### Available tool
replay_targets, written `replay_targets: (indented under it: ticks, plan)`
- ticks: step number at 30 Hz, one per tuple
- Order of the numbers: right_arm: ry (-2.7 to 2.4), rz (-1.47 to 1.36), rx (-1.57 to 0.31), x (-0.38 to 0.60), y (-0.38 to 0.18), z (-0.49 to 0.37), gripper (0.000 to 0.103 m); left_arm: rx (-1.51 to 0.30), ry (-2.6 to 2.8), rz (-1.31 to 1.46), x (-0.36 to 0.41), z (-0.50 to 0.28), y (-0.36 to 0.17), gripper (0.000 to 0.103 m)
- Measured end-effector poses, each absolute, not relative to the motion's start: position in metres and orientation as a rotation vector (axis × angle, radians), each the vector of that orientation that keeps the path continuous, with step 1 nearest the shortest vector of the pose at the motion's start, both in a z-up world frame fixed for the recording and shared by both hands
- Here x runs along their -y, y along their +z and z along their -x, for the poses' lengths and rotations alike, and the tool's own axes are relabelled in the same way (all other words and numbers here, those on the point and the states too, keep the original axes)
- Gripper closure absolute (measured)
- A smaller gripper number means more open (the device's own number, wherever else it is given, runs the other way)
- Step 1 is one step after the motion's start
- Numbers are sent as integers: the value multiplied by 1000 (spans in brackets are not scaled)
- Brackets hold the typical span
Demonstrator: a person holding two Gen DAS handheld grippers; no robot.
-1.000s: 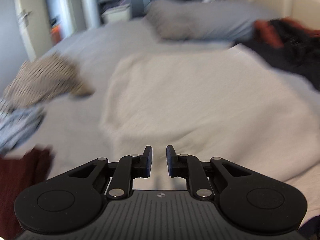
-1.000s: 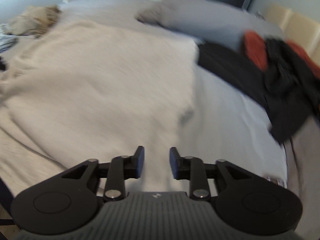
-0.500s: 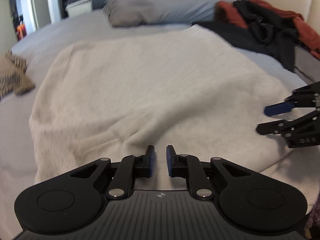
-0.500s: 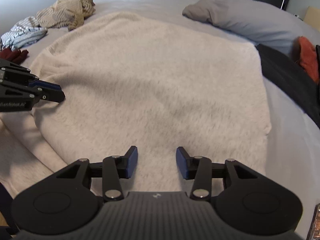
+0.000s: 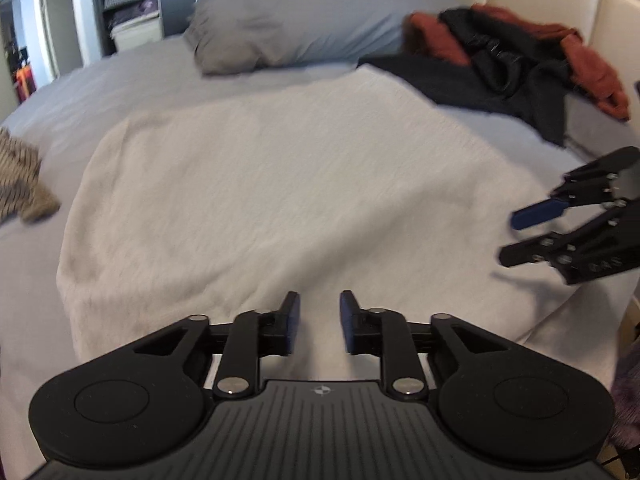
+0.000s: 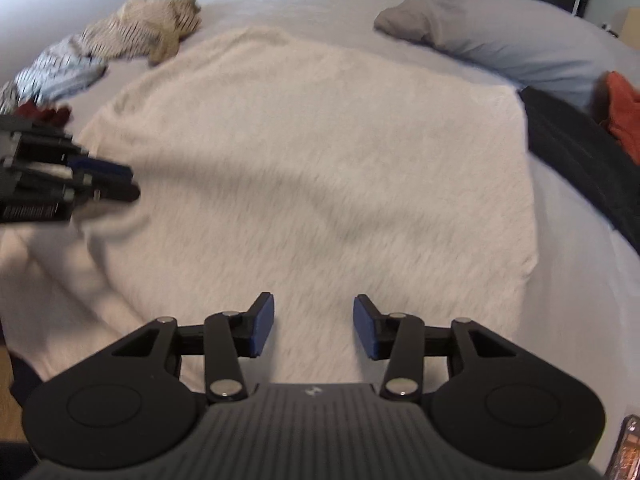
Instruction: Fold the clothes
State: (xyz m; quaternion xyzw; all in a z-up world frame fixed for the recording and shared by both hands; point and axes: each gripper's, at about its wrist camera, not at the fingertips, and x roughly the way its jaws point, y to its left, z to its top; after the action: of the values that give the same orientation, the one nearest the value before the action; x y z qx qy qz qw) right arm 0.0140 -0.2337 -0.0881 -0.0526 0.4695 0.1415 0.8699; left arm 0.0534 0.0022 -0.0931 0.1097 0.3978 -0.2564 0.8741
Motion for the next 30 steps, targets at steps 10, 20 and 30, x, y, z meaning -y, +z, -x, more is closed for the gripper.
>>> replay_targets:
  ticks: [10,20,30]
  plan:
    - [208,43,-979,245,-79,-52,47,-766,-633,-286,59,-96,-82,77]
    - [215,29,-985,252,-83,-56,47,-830,-710,-337,102,-134,-107,98]
    - [204,35,-978,252,-80,-54,47,-776,-698,-260,83,-118,-82,103]
